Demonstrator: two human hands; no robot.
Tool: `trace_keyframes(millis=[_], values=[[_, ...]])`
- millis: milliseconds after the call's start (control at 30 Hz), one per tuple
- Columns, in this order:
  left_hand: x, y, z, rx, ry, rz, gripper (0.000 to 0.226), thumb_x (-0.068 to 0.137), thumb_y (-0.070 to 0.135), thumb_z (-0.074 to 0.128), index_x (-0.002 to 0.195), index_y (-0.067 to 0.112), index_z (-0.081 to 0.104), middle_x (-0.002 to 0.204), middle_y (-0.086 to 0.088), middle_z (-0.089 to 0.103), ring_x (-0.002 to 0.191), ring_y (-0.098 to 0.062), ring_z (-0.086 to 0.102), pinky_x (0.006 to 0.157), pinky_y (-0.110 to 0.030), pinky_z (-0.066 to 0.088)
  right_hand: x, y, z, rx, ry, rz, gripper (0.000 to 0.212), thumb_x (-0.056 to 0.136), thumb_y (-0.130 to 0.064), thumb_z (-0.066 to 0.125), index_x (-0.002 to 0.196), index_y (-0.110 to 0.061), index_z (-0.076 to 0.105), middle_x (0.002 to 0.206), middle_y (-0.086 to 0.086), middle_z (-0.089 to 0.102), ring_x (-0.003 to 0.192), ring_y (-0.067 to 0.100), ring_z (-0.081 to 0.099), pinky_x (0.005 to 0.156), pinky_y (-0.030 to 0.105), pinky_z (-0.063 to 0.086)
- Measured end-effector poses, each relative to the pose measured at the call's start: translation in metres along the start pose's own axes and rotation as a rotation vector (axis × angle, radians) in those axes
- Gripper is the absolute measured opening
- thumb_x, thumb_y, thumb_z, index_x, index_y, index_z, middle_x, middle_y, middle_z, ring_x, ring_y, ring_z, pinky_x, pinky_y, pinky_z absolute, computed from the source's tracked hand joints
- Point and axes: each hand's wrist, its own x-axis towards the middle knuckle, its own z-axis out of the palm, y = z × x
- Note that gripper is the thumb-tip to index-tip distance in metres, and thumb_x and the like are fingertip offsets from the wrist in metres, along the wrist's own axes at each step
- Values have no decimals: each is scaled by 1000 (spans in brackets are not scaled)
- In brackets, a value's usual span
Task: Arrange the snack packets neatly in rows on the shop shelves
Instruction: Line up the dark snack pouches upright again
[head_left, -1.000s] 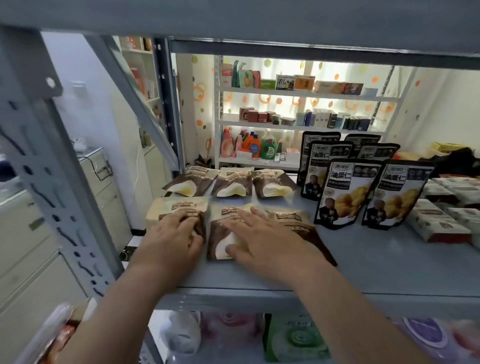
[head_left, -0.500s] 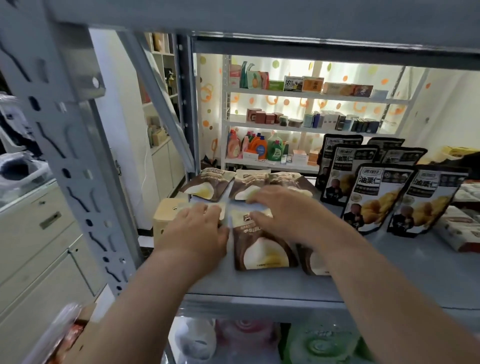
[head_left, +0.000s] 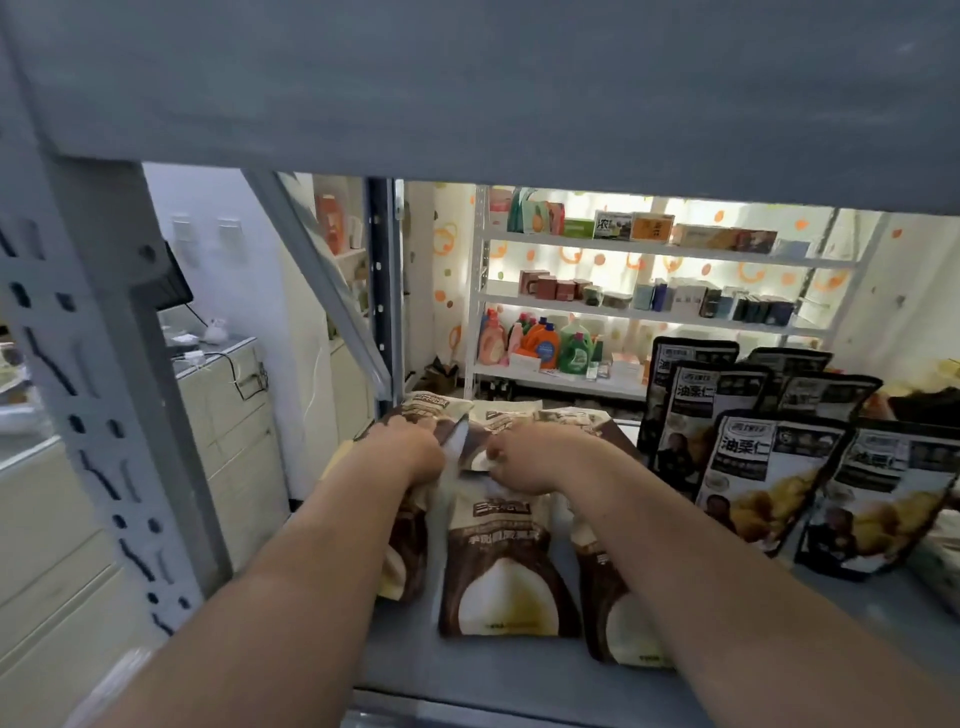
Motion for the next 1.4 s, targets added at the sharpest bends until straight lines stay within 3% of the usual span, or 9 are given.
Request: trace_keyframes(millis=[133,367,567,667,800,1000,1233,1333,1400], values=[[4,2,0,42,12,25,63,86,50,29,147,34,33,151,-17,32,133,-40,34,109,-56,31,-2,5,-2,39,19,1,42,95,-34,46,137,-31,52,137,2,55,121,25,52,95,43,45],[2,3,4,60,16,53,57,88,50,27,142,37,37,147,-15,31,129,-40,32,106,-61,30,-6,6,-1,42,36,6,41,91,-35,49,131,-31,55,132,2,57,116,26,55,91,45,48],[-27,11,-6,44,67,100,52,96,45,22,146,32,30,150,-16,30,133,-39,30,108,-57,31,-24,-2,-8,66,77,32,47,92,-35,48,139,-34,47,139,6,52,122,28,51,94,47,47],[-60,4,0,-57,205,202,47,97,39,28,143,30,32,145,-11,37,129,-34,37,105,-51,37,-51,-10,-4,121,150,0,49,91,-44,43,140,-39,40,144,5,45,127,28,47,95,50,46],[-110,-18,26,-49,181,204,45,97,41,35,140,31,38,142,-4,41,126,-27,42,100,-43,41,-100,-27,21,191,162,-12,53,88,-57,37,138,-40,41,143,-1,43,132,23,42,94,47,45],[-144,-27,40,-33,254,239,43,96,40,33,138,30,38,147,1,34,129,-23,38,99,-43,42,-134,-49,37,147,270,32,53,96,-55,38,143,-31,41,146,5,44,133,25,39,106,41,35],[-149,-33,42,-17,209,269,46,96,39,31,142,30,35,150,-1,30,133,-26,33,106,-45,37,-140,-53,45,183,243,83,58,98,-58,34,151,-34,29,159,7,27,148,30,15,119,44,14],[-155,-27,42,-27,346,339,48,96,36,35,142,24,39,147,-5,39,134,-25,35,111,-41,33,-148,-46,51,276,291,88,59,98,-60,31,152,-37,24,163,2,18,150,25,9,118,41,12],[-166,-15,46,-37,459,479,49,93,37,38,139,23,45,143,-5,46,132,-24,40,109,-39,35,-159,-32,60,320,354,123,56,100,-56,29,153,-38,23,163,-1,16,150,21,7,118,39,13]])
